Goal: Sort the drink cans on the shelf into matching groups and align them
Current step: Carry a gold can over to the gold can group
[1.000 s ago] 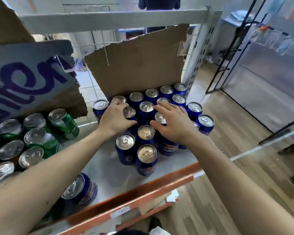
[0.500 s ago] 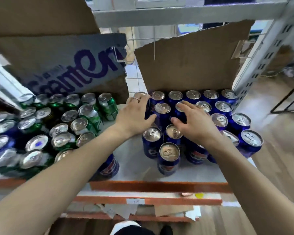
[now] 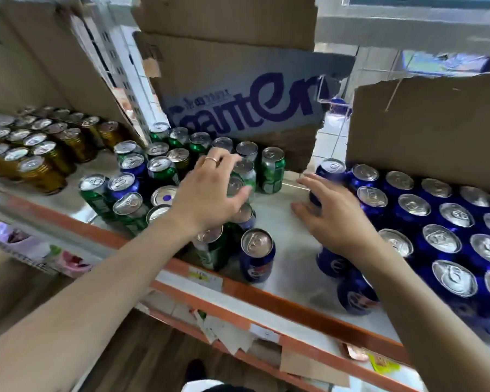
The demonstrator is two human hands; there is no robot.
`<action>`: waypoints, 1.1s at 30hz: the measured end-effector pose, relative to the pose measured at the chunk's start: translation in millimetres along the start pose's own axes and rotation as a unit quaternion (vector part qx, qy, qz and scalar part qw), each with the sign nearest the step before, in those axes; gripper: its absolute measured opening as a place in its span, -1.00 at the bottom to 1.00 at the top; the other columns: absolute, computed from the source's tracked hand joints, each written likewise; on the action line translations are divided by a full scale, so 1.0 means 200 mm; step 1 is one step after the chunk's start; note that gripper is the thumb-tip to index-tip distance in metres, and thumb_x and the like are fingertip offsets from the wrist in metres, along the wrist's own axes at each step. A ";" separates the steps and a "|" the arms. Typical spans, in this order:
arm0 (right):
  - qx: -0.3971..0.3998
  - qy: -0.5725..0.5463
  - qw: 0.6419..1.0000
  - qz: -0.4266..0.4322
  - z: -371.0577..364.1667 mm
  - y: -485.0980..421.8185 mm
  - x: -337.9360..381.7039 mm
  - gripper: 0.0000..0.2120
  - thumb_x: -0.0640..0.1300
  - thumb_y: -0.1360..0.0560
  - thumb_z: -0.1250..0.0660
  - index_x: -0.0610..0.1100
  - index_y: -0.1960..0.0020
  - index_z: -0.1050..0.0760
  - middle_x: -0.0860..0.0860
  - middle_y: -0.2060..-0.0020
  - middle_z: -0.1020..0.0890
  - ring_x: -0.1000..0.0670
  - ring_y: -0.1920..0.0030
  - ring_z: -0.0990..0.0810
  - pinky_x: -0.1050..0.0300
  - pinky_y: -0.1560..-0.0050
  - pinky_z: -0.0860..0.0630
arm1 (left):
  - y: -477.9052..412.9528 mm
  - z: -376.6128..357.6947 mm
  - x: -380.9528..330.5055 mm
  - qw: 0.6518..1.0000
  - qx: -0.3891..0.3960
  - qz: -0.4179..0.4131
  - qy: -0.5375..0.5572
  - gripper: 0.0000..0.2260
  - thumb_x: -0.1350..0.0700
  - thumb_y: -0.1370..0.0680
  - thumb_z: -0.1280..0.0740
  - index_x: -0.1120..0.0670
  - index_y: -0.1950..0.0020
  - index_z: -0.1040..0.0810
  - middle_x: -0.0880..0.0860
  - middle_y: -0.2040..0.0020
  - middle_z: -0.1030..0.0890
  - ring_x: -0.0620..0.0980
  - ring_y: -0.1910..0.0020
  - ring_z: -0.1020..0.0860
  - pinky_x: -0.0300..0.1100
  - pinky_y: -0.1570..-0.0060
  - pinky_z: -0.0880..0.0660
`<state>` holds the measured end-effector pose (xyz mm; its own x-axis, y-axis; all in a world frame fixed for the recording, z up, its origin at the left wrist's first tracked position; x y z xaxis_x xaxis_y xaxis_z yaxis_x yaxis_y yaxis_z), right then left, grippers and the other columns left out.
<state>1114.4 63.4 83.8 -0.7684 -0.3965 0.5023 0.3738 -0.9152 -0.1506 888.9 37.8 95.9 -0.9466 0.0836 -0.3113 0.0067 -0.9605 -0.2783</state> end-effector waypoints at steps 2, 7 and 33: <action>0.009 0.002 1.000 0.001 -0.05 -0.04 0.07 -0.47 0.10 -0.58 -0.28 0.01 -0.51 -0.33 0.06 -0.51 -0.32 -0.04 -0.51 -0.23 -0.11 -0.51 -0.15 | 0.02 0.04 0.13 1.000 0.004 0.017 -0.002 -0.51 -0.12 -0.54 -0.34 0.06 -0.40 -0.37 0.03 -0.35 -0.36 0.10 -0.31 -0.39 0.03 -0.20 -0.44; 0.028 0.007 1.000 0.004 -0.17 -0.14 0.27 -0.47 0.12 -0.58 -0.27 0.00 -0.51 -0.32 0.05 -0.50 -0.35 -0.03 -0.51 -0.25 -0.06 -0.51 -0.15 | 0.04 0.12 0.46 0.998 0.041 0.051 0.001 -0.47 -0.15 -0.54 -0.34 0.04 -0.44 -0.36 0.04 -0.40 -0.35 0.11 -0.38 -0.36 0.06 -0.27 -0.41; 0.007 -0.020 0.989 -0.148 -0.47 -0.06 0.45 -0.44 0.08 -0.57 -0.31 0.02 -0.52 -0.27 0.05 -0.47 -0.39 -0.03 -0.46 -0.31 0.06 -0.40 -0.26 | -0.19 -0.04 0.85 0.919 0.389 0.019 -0.057 -0.49 -0.35 -0.49 -0.28 0.01 -0.21 -0.45 0.03 -0.14 -0.54 0.06 -0.05 -0.47 -0.06 -0.04 -0.43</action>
<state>992.0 31.8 51.2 -0.8244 -0.1085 0.5554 0.1428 -0.9896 0.0187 731.2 90.1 46.1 -0.9782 0.0610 -0.1984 -0.1511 -0.8646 0.4791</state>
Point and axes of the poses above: each hand's wrist, its own y-axis away from the middle knuckle, its own z-axis out of the back of the hand, x = y × z, the point moved 2 cm from there along -y, towards the middle knuckle
